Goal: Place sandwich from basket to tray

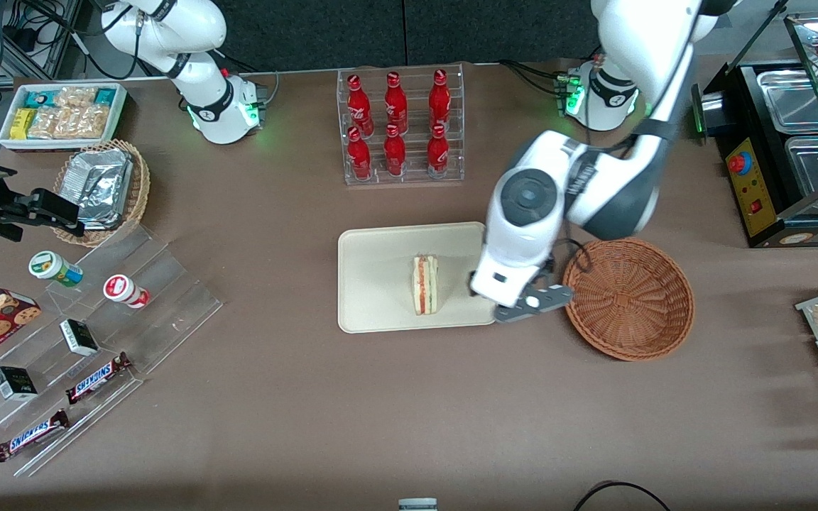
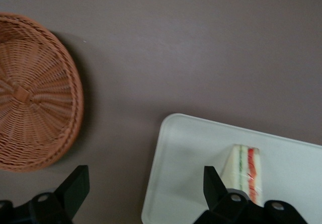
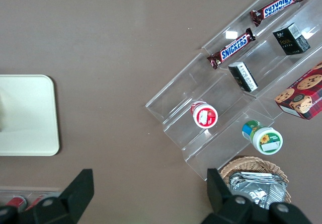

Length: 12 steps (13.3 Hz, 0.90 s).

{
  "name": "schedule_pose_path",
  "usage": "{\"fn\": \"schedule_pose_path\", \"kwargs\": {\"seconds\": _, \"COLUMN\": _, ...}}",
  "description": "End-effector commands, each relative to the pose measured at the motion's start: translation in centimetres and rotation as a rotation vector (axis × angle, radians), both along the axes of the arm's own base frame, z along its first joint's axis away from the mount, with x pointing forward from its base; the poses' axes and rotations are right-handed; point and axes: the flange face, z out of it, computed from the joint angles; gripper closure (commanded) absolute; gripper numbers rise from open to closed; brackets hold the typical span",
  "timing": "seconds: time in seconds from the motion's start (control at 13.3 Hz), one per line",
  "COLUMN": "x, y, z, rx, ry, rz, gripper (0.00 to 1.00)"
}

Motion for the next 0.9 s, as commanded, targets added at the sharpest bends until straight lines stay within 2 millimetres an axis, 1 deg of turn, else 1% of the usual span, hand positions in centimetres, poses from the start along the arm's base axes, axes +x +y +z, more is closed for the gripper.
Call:
{"fn": "schedule_pose_path", "kwargs": {"seconds": 0.0, "x": 0.6, "y": 5.0, "z": 2.2, "rx": 0.005, "ry": 0.052, "rz": -0.017, "gripper": 0.00}}
{"fn": "schedule_pose_path", "kwargs": {"seconds": 0.07, "x": 1.0, "y": 7.1, "z": 3.1, "rx": -0.019, "ry": 0.081, "rz": -0.042, "gripper": 0.00}}
{"fn": "schedule_pose_path", "kwargs": {"seconds": 0.15, "x": 1.1, "y": 9.1, "z": 4.6, "rx": -0.032, "ry": 0.088, "rz": -0.075, "gripper": 0.00}}
{"fn": "schedule_pose_path", "kwargs": {"seconds": 0.22, "x": 1.2, "y": 12.3, "z": 6.0, "rx": -0.037, "ry": 0.096, "rz": -0.086, "gripper": 0.00}}
{"fn": "schedule_pose_path", "kwargs": {"seconds": 0.3, "x": 0.9, "y": 14.8, "z": 7.3, "rx": -0.056, "ry": 0.119, "rz": -0.110, "gripper": 0.00}}
{"fn": "schedule_pose_path", "kwargs": {"seconds": 0.38, "x": 0.1, "y": 17.1, "z": 8.9, "rx": -0.085, "ry": 0.153, "rz": -0.157, "gripper": 0.00}}
{"fn": "schedule_pose_path", "kwargs": {"seconds": 0.45, "x": -0.7, "y": 20.1, "z": 10.6, "rx": -0.108, "ry": 0.188, "rz": -0.219, "gripper": 0.00}}
{"fn": "schedule_pose_path", "kwargs": {"seconds": 0.6, "x": -2.6, "y": 23.4, "z": 14.0, "rx": -0.123, "ry": 0.217, "rz": -0.329, "gripper": 0.00}}
{"fn": "schedule_pose_path", "kwargs": {"seconds": 0.75, "x": -4.6, "y": 25.0, "z": 16.9, "rx": -0.133, "ry": 0.240, "rz": -0.418, "gripper": 0.00}}
{"fn": "schedule_pose_path", "kwargs": {"seconds": 0.82, "x": -5.7, "y": 26.0, "z": 17.9, "rx": -0.137, "ry": 0.264, "rz": -0.441, "gripper": 0.00}}
